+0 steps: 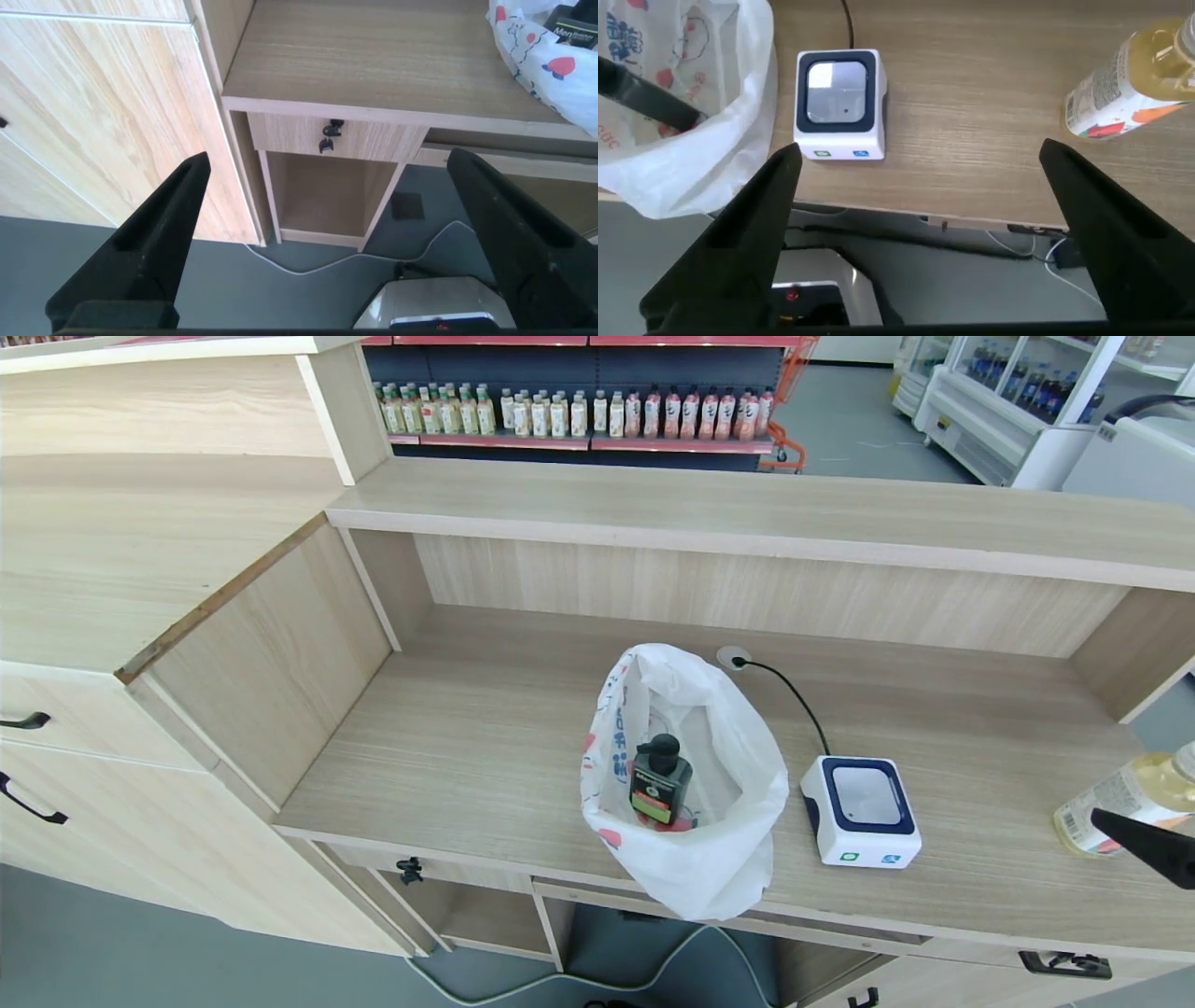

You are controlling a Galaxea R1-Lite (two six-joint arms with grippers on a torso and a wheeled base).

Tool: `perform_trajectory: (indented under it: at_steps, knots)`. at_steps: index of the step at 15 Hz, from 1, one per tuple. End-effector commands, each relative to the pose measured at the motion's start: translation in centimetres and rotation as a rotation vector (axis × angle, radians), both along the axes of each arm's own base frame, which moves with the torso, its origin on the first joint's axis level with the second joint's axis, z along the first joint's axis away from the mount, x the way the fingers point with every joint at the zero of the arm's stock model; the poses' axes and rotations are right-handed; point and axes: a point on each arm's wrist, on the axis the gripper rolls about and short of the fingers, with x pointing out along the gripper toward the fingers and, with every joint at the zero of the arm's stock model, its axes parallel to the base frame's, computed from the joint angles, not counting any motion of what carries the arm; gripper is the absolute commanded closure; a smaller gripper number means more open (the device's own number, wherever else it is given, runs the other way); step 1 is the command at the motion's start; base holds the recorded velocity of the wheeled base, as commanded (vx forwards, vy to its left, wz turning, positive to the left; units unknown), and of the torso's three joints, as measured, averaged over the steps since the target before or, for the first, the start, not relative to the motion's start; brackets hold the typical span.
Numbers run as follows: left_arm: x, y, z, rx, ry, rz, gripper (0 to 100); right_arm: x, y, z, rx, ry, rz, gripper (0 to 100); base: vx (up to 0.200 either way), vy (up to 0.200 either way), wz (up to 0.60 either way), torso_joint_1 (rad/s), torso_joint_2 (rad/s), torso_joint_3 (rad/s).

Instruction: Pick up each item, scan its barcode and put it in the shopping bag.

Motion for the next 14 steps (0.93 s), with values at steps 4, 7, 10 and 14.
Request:
perform_trajectory:
  at_steps: [4,7,10,14]
  knots:
    - [0.0,0.0,0.0,0.001,0.000,0.001,0,-0.9,0.2,-0.8,-0.001,0.009,-0.030,0,-0.150,-0.200,0.00,0.002,0.00,0.006]
    - [0.0,0.0,0.0,0.006,0.000,0.000,0,-0.9,0.1,-0.8,-0.001,0.005,-0.032,0,-0.200,-0.200,0.00,0.017,0.01,-0.001]
    - [0.0,0.0,0.0,0.005,0.000,0.001,0,-1.0,0.2,-0.9,0.000,0.010,-0.032,0,-0.200,-0.200,0.00,-0.007,0.00,0.001]
    - [0.0,0.0,0.0,0.008,0.001,0.000,0,0.1,-0.3,-0.5,0.014,0.015,-0.045,0,-0.200,-0.200,0.00,0.007,0.00,0.004]
